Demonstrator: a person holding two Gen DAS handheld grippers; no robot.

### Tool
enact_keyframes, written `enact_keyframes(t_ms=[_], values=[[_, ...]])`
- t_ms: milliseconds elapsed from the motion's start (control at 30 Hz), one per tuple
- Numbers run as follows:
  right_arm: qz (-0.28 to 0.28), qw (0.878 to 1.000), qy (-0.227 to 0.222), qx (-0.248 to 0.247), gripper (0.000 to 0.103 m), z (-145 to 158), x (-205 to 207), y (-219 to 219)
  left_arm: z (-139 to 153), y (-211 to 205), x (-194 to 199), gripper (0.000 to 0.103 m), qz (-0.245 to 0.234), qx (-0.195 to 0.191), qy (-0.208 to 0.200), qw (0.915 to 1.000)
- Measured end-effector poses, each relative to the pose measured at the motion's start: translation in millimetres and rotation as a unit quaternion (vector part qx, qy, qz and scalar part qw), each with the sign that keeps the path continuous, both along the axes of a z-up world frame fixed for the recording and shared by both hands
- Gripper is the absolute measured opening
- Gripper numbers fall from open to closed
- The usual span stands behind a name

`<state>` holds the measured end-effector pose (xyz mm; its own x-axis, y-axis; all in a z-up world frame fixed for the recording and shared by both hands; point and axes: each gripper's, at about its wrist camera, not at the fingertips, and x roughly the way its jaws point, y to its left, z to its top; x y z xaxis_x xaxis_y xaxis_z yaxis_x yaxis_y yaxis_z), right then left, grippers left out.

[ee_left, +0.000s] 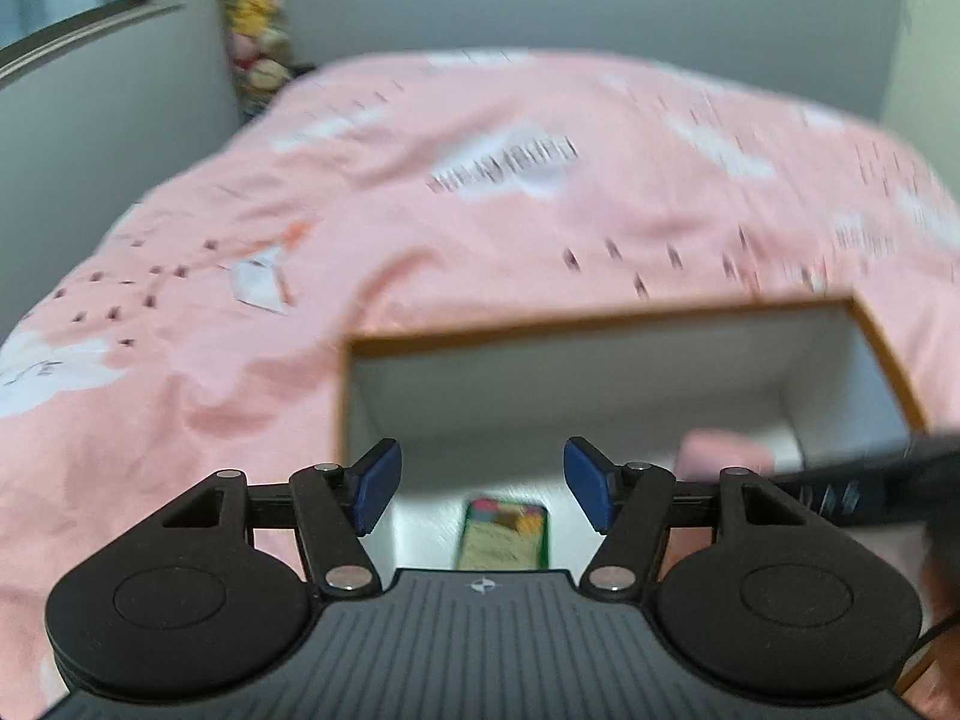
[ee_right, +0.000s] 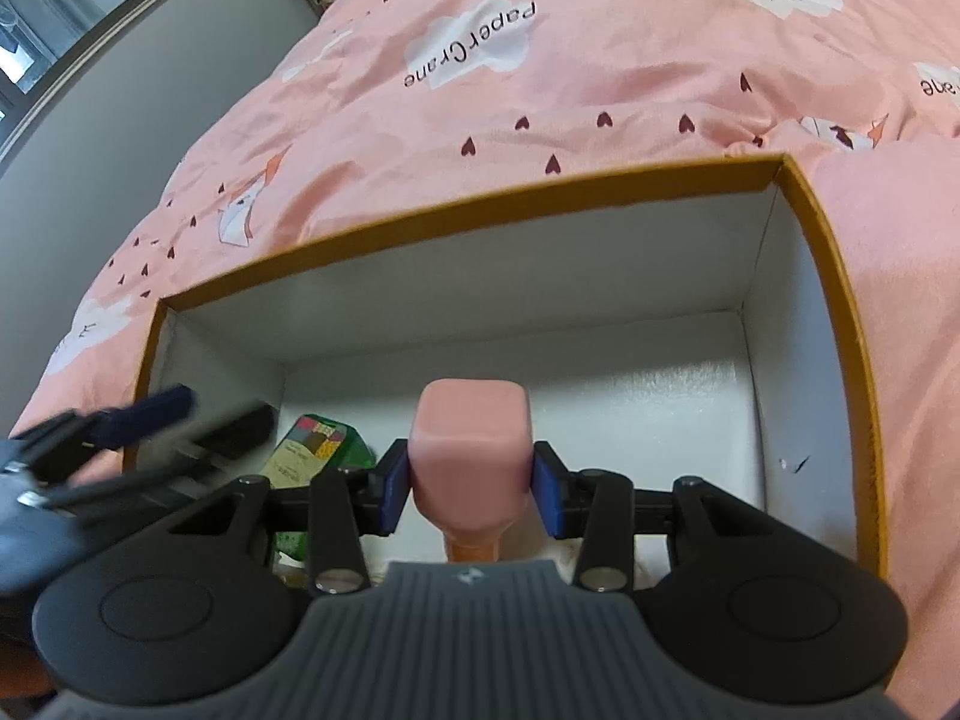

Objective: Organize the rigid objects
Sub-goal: 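Lift both bottles and carry them over the box, then lower the green and pink bottles into the box and open both tools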

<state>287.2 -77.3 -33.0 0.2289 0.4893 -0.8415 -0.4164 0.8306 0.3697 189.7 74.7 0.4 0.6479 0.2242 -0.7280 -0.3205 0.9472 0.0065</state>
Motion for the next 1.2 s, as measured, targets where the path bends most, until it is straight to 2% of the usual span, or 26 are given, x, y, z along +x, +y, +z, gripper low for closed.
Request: enact_keyframes(t_ms=[133,233,300,467,533,567,633,767,967,1100,1200], values=[[0.003,1.0,0.019,0.009,0.042,-5.9,-1.0,6.5,11.6,10.8,-12.5,0.077,0.025,-0.014,-0.034,0.999],[0.012,1.0,0.007,-0.004,0.043,-5.6,-3.6,18.0,17.5,19.9,-24.5,0.077,0.039,-0.024,-0.058,0.9973],[0.019,1.0,-0.001,-0.014,0.043,-5.3,-4.7,26.0,18.7,30.5,-30.1,0.075,0.043,-0.049,-0.069,0.9955],[0.03,0.999,-0.023,-0.032,0.042,-1.7,-4.2,42.3,8.1,61.0,-34.4,0.052,0.057,-0.146,-0.053,0.9861],[0.039,0.998,-0.034,-0.036,0.042,1.6,-5.2,49.9,2.7,67.1,-36.3,0.038,0.059,-0.167,-0.045,0.9831],[0.042,0.998,-0.033,-0.036,0.042,2.4,-4.6,53.6,0.4,67.2,-37.0,0.037,0.058,-0.173,-0.043,0.9824],[0.044,0.998,-0.022,-0.03,0.042,2.2,-2.7,57.9,-1.8,65.7,-38.0,0.032,0.058,-0.171,-0.042,0.9827],[0.037,0.999,0.021,-0.007,0.042,-4.1,3.6,64.1,-2.2,66.0,-40.0,0.03,0.058,-0.173,-0.044,0.9822],[0.004,0.998,0.061,0.024,0.042,-14.7,10.1,72.0,-2.0,65.4,-40.6,0.029,0.06,-0.172,-0.045,0.9823],[0.005,0.997,0.078,0.003,0.043,-23.5,10.5,84.5,-2.2,65.3,-40.3,0.028,0.061,-0.172,-0.045,0.9822],[0.03,0.998,0.061,-0.017,0.043,-25.5,2.6,95.1,-2.6,65.0,-40.2,0.027,0.063,-0.17,-0.044,0.9824]])
